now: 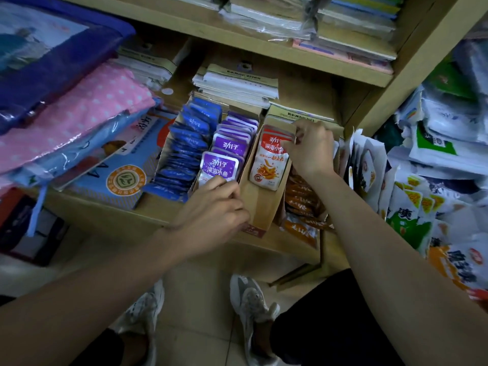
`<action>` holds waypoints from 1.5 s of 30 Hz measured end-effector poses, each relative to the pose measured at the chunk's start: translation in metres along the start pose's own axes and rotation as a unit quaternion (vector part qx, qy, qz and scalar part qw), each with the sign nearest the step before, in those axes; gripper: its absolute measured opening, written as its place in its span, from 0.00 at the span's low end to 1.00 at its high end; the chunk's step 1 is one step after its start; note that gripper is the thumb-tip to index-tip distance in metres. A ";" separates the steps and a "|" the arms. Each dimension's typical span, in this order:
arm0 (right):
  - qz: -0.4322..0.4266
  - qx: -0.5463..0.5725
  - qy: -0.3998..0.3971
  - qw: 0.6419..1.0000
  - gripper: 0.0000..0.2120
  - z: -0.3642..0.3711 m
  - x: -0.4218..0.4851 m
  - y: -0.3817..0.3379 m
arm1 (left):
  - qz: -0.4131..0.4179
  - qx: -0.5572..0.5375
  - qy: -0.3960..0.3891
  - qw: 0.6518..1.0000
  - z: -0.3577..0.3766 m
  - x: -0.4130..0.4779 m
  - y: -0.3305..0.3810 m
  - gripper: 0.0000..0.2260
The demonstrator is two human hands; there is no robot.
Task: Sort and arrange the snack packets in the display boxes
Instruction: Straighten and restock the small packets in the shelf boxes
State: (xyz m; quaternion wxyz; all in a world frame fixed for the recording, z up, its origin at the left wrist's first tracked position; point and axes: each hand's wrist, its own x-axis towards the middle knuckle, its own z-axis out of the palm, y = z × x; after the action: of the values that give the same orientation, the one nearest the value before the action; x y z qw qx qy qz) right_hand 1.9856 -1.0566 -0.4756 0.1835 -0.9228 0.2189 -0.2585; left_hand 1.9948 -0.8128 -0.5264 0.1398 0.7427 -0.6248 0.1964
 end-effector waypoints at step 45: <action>-0.045 0.106 -0.185 0.976 0.37 0.010 0.004 -0.013 | 0.082 0.197 -0.297 0.931 -0.007 0.059 -0.072 0.27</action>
State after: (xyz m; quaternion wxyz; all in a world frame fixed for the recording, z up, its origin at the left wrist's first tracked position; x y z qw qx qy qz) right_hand 1.9979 -1.0450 -0.4762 0.3058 -0.9388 0.1110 -0.1131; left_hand 2.0731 -0.8478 -0.4900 -0.2178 0.7256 -0.6456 0.0965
